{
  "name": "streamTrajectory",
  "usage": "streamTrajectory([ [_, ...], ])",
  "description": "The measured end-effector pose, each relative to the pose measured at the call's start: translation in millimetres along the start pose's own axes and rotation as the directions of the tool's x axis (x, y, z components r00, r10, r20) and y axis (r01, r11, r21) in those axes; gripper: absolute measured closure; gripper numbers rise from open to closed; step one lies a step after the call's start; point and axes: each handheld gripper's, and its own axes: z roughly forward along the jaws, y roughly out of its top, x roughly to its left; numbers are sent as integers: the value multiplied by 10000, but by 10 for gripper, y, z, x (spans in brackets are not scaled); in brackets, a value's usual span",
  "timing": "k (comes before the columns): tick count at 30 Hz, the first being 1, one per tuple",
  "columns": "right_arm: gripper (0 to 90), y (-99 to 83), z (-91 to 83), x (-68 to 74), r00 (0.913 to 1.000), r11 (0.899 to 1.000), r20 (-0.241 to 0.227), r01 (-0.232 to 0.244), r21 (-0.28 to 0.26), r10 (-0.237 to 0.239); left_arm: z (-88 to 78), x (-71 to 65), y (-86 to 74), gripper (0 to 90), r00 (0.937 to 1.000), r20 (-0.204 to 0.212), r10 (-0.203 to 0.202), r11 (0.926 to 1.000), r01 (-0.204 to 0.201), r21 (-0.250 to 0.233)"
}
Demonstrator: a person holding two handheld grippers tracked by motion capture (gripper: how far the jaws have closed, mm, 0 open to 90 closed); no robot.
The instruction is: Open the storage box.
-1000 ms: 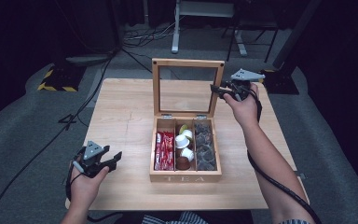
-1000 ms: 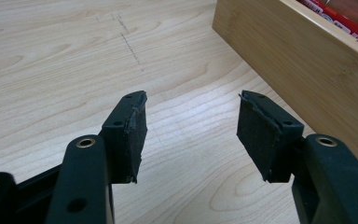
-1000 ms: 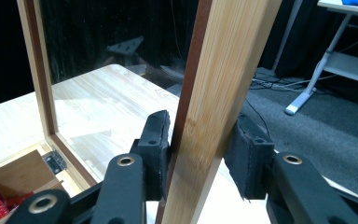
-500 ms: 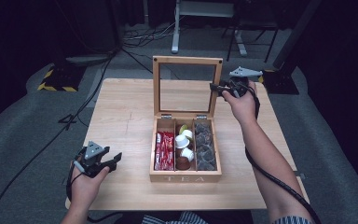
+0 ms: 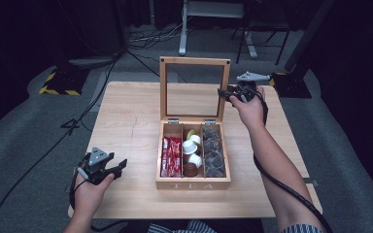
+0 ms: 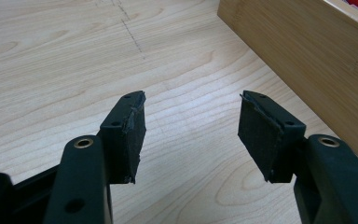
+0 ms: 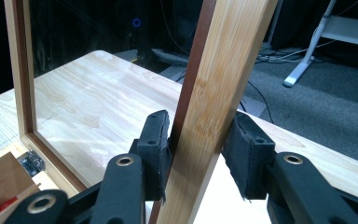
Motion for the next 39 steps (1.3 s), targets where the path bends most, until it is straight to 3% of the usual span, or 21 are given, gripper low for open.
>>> streamTrajectory([
  [17,595,-56,47,7,10000,9993,51,-84,355,82,3,-9,-3,415,10000,80,-1,10000,1,90],
  [23,454,-64,15,25,9995,9998,294,-116,162,111,8,-6,-3,412,9999,97,-31,10000,31,51],
  [33,373,26,-202,114,9998,9994,208,22,-336,-15,20,-8,0,407,9999,126,28,9999,-29,140],
  [39,435,53,-441,249,9984,9982,-526,177,-567,-207,29,-24,-4,408,9999,148,-17,9999,14,162],
])
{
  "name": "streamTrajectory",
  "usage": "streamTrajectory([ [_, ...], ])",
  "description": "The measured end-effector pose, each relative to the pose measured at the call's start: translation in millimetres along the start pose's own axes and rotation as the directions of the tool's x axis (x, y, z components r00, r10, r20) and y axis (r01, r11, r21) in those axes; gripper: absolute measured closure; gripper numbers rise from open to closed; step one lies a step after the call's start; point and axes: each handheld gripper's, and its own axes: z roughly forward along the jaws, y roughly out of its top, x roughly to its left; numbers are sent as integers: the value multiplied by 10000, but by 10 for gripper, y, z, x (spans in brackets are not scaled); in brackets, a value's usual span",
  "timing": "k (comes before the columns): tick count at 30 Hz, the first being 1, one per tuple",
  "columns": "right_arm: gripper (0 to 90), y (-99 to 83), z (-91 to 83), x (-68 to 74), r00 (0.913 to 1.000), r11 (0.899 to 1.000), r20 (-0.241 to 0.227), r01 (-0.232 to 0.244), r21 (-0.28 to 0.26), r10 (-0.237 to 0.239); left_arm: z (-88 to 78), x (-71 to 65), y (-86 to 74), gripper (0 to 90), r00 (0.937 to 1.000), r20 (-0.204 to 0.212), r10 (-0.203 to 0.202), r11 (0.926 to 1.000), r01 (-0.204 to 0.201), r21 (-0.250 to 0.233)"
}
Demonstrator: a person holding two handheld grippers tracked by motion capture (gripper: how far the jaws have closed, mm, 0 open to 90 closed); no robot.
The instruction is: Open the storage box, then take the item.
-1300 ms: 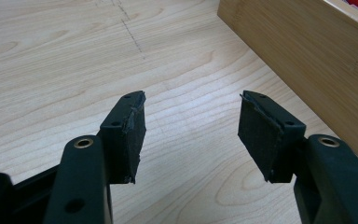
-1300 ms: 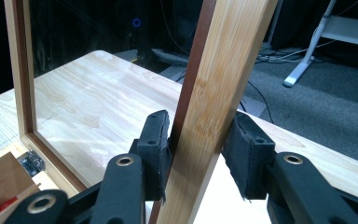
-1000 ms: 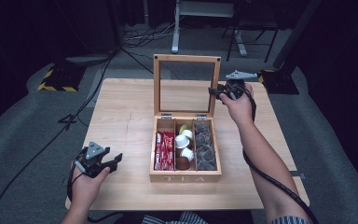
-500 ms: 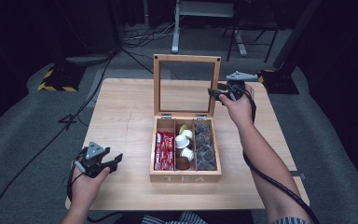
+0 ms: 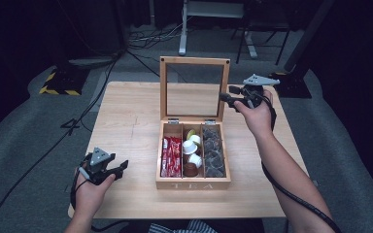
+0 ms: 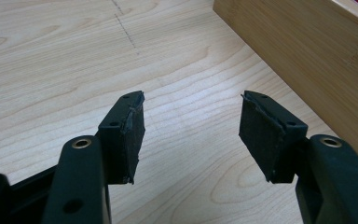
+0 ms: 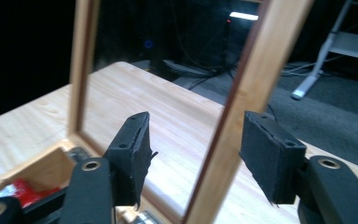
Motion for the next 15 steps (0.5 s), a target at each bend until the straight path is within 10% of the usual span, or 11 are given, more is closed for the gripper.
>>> streamTrajectory([
  [15,484,-89,-116,531,9834,9983,-1793,360,464,-271,131,22,-69,338,9990,34,453,9949,-454,904],
])
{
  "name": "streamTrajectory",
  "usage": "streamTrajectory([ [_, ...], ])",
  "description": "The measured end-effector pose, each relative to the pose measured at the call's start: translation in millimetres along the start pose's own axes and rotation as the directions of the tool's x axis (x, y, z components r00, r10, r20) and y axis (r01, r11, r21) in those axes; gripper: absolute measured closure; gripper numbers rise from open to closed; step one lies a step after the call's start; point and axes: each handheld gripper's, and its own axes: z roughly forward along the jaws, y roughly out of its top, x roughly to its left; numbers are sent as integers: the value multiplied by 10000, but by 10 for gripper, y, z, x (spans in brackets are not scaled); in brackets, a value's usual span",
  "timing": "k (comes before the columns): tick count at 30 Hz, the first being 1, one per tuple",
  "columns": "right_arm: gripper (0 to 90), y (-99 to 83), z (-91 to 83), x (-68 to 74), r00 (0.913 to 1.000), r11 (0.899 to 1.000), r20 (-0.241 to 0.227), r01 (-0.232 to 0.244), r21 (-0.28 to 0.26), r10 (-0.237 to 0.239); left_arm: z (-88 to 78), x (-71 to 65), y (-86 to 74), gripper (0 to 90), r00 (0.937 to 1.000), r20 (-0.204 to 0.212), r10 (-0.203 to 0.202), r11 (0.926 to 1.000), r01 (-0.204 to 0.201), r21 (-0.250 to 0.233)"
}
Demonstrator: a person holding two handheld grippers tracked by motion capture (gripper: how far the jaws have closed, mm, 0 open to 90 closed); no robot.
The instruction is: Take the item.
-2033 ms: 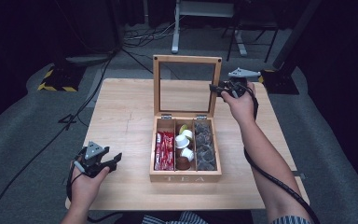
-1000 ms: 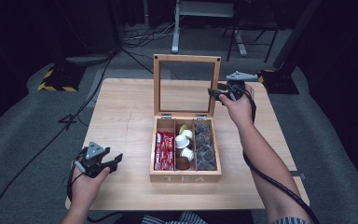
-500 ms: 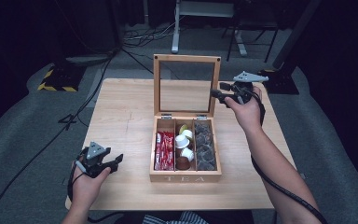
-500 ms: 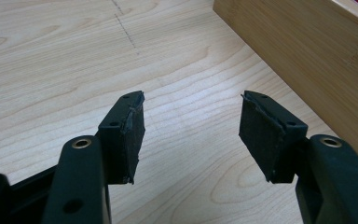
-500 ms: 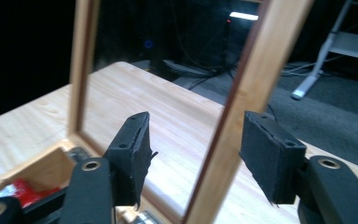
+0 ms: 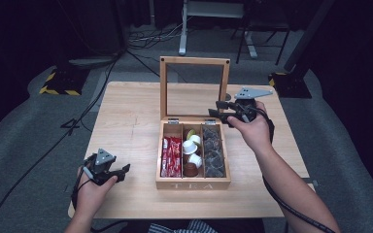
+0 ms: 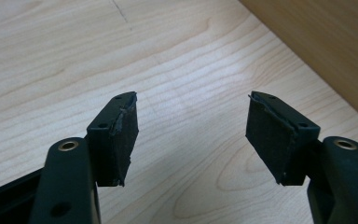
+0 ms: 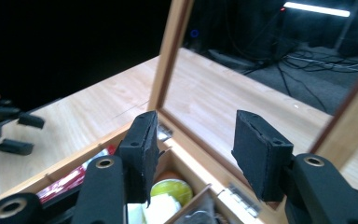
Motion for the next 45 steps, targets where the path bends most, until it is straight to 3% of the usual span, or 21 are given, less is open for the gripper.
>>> streamTrajectory([
  [3,411,-15,55,77,9999,9998,-113,56,206,-54,31,15,-26,328,9997,34,258,9994,-258,246],
  [10,304,-41,193,217,9996,9992,-282,69,392,-58,66,90,-88,302,9998,-124,132,9996,-128,260],
  [13,308,-43,261,279,9984,9986,-556,105,518,-76,73,121,-123,288,9996,-214,169,9990,-160,424],
  [18,387,-42,365,363,9958,9957,-877,349,855,-273,91,137,-164,283,9993,-340,143,9985,-124,535],
  [19,429,-47,426,402,9942,9910,-998,523,1230,-401,97,149,-174,270,9994,-342,34,9990,-18,457],
  [23,495,-76,562,504,9906,9832,-1302,643,1706,-422,119,160,-187,241,9995,-328,-49,9996,58,291],
  [25,498,-88,600,534,9894,9823,-1388,664,1752,-421,122,163,-184,237,9994,-337,-45,9996,54,288],
  [33,499,-218,895,746,9843,9624,-1725,822,2591,-377,132,160,-178,223,9993,-376,-66,9996,76,270],
  [35,485,-248,933,777,9842,9557,-1764,668,2867,-159,132,160,-178,223,9993,-377,-70,9996,80,268],
  [38,474,-276,966,806,9830,9542,-1824,760,2895,-230,132,160,-178,222,9993,-368,-69,9996,79,271],
  [41,471,-321,1000,861,9846,9413,-1743,698,3302,-119,133,158,-179,221,9993,-362,-101,9996,110,266],
  [45,476,-353,1022,900,9843,9339,-1758,796,3487,-182,133,156,-178,220,9992,-374,-108,9996,118,272],
])
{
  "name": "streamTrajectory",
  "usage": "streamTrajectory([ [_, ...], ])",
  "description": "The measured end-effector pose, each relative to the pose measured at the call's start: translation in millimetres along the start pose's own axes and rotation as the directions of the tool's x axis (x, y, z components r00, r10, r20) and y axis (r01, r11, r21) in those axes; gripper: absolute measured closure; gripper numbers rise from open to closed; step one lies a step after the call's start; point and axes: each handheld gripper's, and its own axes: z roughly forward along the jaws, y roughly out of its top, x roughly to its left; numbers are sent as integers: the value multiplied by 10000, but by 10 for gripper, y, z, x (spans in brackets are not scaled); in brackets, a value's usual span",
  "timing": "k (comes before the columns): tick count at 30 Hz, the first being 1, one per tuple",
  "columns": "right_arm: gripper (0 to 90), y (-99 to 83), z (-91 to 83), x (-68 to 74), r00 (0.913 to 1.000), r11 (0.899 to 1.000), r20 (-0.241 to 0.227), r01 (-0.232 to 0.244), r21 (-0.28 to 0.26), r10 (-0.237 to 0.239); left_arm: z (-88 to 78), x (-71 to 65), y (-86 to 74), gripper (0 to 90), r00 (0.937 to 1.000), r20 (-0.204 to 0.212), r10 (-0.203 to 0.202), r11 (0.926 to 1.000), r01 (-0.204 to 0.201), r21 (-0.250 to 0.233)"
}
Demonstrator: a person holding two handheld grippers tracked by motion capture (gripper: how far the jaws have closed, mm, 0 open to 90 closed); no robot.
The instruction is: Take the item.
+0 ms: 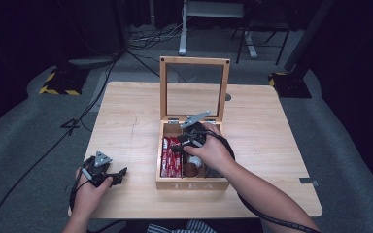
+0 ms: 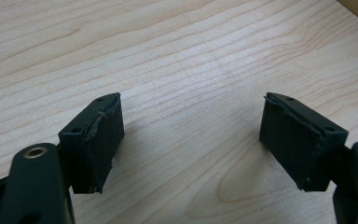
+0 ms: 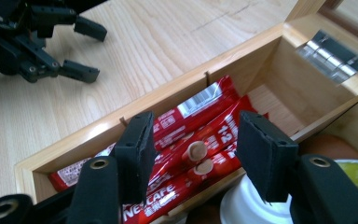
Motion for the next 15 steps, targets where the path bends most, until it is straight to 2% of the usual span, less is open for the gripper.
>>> streamTrajectory([
  [6,504,-35,61,48,9999,9991,-100,-122,405,126,0,0,0,219,10000,1,-5,10000,5,-5],
  [7,511,-35,77,78,9999,9980,-74,-121,618,126,0,0,0,219,10000,0,-6,10000,6,-3],
  [11,531,-35,105,145,9999,9950,113,63,997,-74,0,0,0,219,10000,0,-3,10000,3,-2],
  [13,552,-41,146,192,9989,9914,333,275,1283,-320,0,-1,0,220,10000,-3,-8,10000,8,3],
  [15,555,-42,158,203,9989,9905,361,263,1349,-314,0,-1,0,220,10000,-1,-6,10000,6,5],
])
